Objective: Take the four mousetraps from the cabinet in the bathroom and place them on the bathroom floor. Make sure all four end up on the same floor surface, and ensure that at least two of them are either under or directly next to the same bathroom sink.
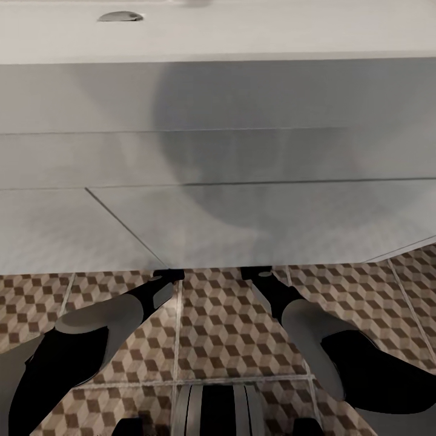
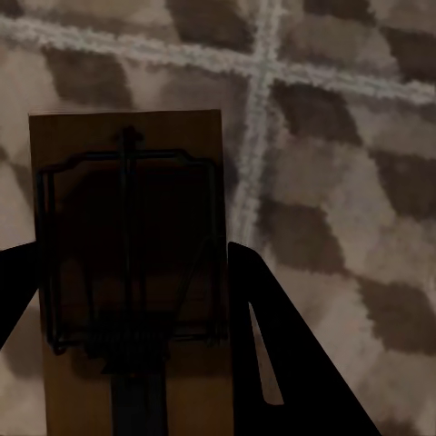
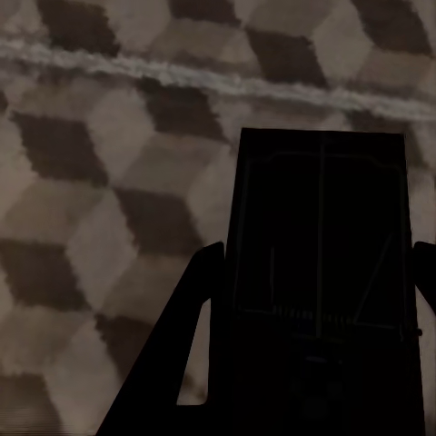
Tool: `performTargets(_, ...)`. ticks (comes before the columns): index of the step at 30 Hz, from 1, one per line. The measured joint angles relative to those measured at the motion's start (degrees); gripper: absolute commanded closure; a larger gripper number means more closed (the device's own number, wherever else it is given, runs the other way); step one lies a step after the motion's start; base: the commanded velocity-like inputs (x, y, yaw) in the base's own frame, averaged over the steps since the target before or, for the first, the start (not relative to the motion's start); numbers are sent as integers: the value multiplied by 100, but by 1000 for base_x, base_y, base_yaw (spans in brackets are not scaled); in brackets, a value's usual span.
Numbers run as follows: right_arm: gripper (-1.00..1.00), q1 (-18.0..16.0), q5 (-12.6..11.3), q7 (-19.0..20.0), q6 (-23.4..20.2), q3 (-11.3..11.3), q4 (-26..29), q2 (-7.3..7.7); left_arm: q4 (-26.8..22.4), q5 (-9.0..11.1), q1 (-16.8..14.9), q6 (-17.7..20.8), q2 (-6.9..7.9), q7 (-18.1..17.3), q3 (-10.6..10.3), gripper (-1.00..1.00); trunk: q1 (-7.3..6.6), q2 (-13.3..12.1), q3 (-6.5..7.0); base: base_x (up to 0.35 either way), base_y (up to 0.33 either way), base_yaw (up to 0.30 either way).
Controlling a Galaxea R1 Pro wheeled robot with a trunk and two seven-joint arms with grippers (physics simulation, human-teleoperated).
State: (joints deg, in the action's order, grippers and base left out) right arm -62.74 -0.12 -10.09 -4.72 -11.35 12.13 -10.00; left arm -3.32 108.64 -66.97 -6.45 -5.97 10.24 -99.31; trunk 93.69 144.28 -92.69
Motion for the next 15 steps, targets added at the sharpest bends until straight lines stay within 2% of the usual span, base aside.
performTargets(15,100,-10,-33,0,-373,0,107,0,-11,0,0,0,0,0,0,100,0,0,-135,0,0,0)
